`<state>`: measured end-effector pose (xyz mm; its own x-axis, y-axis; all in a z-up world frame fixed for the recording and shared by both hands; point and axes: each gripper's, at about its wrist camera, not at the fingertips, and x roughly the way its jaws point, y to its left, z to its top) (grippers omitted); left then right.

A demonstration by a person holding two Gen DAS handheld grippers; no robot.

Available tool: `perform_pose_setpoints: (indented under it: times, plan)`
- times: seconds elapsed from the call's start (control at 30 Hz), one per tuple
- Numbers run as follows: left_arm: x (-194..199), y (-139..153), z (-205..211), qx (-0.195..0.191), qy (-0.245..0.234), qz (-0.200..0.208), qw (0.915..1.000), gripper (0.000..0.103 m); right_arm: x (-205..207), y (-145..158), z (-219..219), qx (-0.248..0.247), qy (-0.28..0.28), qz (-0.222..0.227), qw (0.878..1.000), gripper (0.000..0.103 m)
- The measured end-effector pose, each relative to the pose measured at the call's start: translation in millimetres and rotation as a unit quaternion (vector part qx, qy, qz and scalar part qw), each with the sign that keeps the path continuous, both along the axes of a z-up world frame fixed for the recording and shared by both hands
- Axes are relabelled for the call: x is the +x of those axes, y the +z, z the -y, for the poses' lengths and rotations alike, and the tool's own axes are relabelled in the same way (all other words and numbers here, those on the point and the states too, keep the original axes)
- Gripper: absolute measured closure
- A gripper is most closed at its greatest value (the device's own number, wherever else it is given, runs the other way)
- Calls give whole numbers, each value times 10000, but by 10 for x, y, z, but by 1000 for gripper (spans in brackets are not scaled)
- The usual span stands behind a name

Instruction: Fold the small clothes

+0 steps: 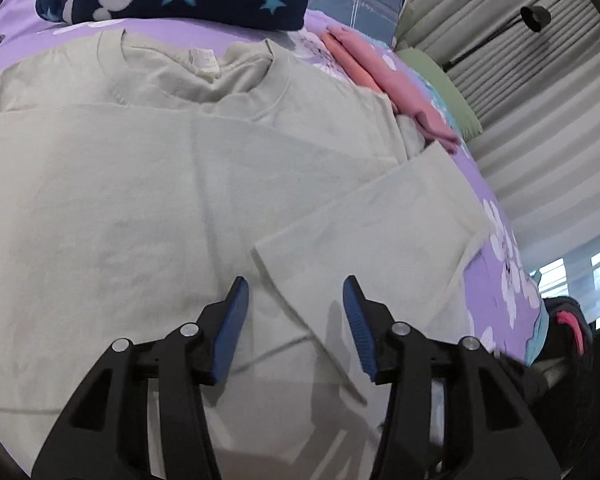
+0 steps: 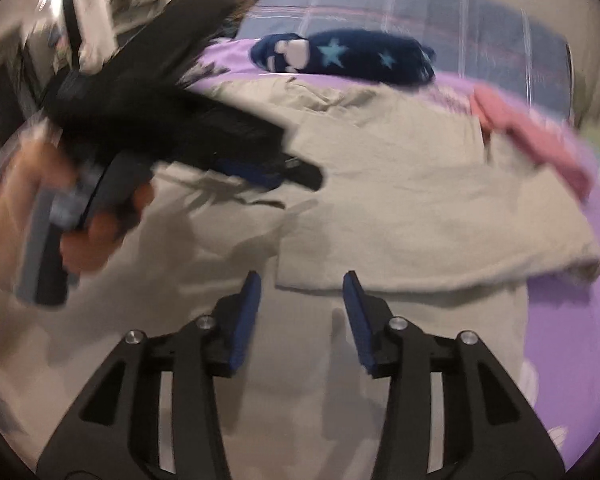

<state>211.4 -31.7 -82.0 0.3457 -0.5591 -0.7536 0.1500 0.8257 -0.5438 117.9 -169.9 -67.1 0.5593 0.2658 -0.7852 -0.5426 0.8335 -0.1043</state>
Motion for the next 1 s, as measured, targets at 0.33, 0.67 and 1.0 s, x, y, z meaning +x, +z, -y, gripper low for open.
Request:
perform_pose_setpoints:
  times: [0.33,0.67,1.0]
  plan:
    - [149,39,51,-327,54,21,9994,99,-89,-243,-326,-1329,238,878,9869,95]
    - [75,1035,-203,-699,98,1204,9902,99,155,520,-127,623,-96,804,9948,98]
    - [-54,1315,-1105,-271,919,1373,9859,103,294,687,-941,1384,795,254,9869,103]
